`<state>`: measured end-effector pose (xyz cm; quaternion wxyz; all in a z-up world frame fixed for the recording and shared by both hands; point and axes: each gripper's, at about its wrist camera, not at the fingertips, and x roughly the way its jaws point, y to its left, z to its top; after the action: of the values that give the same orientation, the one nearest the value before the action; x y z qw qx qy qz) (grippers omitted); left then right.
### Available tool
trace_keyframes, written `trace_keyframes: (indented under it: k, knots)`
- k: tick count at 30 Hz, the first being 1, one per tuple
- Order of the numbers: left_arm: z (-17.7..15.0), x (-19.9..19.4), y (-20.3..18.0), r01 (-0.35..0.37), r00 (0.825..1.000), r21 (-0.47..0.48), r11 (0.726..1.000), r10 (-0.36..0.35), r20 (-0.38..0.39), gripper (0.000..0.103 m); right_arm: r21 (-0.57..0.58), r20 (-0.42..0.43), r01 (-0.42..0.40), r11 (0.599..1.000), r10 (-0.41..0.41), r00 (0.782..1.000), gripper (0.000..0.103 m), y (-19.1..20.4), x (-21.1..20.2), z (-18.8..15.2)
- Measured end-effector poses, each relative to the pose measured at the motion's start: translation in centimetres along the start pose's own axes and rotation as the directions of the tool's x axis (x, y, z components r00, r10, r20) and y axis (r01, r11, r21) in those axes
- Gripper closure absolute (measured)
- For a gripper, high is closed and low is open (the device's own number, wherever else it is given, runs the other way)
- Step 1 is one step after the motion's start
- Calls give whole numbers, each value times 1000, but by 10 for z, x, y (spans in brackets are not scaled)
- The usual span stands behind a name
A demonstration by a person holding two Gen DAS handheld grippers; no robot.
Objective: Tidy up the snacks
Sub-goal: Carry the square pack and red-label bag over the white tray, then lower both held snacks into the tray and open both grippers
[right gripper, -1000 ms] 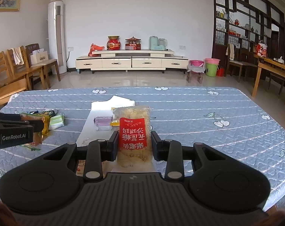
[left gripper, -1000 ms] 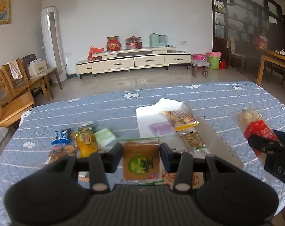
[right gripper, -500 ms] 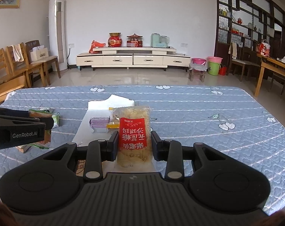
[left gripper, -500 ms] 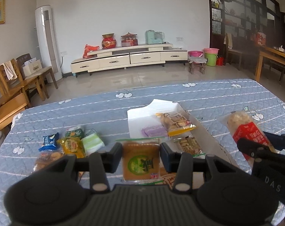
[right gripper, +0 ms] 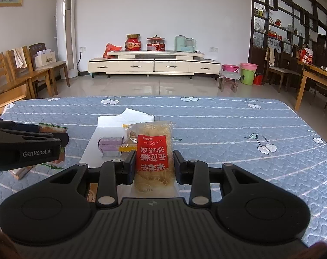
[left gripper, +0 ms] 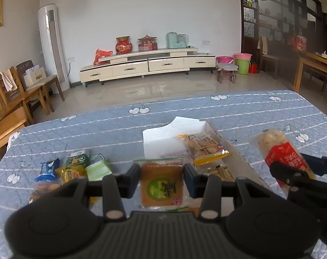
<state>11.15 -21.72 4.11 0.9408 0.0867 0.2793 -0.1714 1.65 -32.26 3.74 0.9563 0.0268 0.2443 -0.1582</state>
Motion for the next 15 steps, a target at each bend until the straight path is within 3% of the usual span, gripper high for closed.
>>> trace_keyframes:
  k: [15]
  knots:
    - [10,41,-5,27,999,-10,1000,-28,-42,60,-4,-46,-20,1000,20,999,60,-3,21,5]
